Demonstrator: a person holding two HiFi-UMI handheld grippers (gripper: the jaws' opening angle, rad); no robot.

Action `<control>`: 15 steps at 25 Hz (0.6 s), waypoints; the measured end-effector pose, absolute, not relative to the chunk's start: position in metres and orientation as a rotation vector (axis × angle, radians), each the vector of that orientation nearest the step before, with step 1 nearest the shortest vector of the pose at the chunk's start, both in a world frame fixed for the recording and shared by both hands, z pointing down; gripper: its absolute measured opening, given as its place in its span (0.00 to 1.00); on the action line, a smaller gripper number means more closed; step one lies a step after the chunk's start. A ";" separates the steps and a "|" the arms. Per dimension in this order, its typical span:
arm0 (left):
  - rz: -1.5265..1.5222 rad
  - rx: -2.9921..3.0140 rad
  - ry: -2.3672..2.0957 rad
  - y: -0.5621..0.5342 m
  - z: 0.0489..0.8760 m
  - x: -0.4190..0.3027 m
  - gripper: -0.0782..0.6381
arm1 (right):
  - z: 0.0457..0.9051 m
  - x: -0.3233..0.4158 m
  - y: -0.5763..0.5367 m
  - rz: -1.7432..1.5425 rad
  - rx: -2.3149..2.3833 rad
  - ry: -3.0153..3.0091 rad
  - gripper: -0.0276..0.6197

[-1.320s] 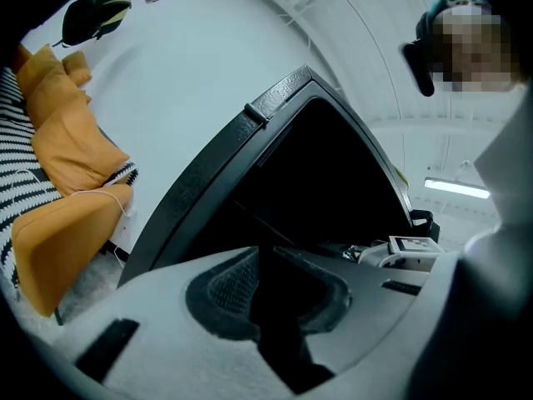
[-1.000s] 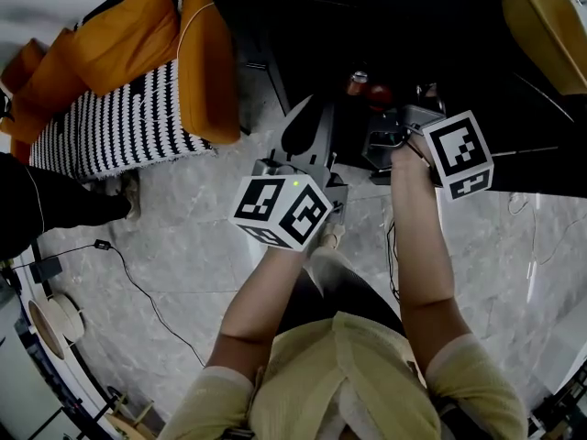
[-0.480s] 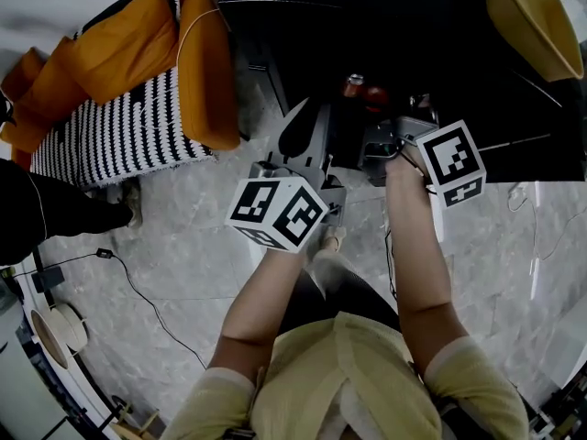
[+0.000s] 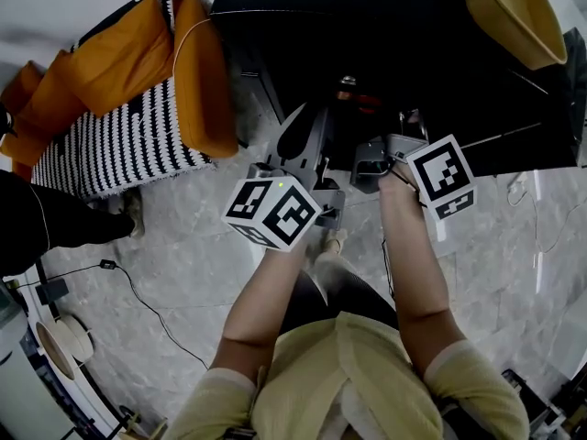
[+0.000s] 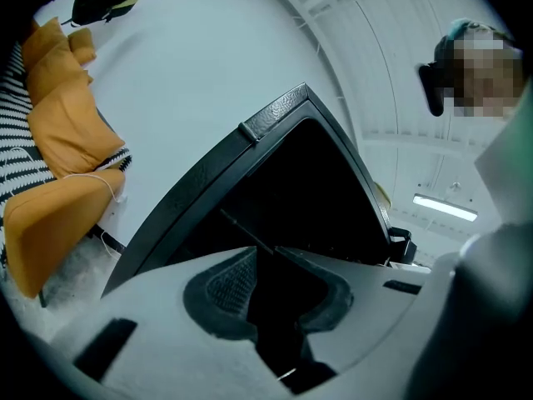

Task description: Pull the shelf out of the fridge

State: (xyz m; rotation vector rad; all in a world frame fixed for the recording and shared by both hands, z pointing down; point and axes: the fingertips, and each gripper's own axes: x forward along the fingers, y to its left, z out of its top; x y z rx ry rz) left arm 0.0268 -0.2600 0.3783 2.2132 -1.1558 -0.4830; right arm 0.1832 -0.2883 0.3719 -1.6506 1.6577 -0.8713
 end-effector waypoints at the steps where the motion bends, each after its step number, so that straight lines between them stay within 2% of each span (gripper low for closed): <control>1: -0.484 2.208 -1.143 -0.259 0.379 0.028 0.18 | 0.372 0.183 -0.286 -0.871 -1.651 1.660 0.21; 15: -0.568 2.082 -0.991 -0.258 0.384 0.036 0.31 | 0.373 0.179 -0.262 -0.872 -1.652 1.676 0.21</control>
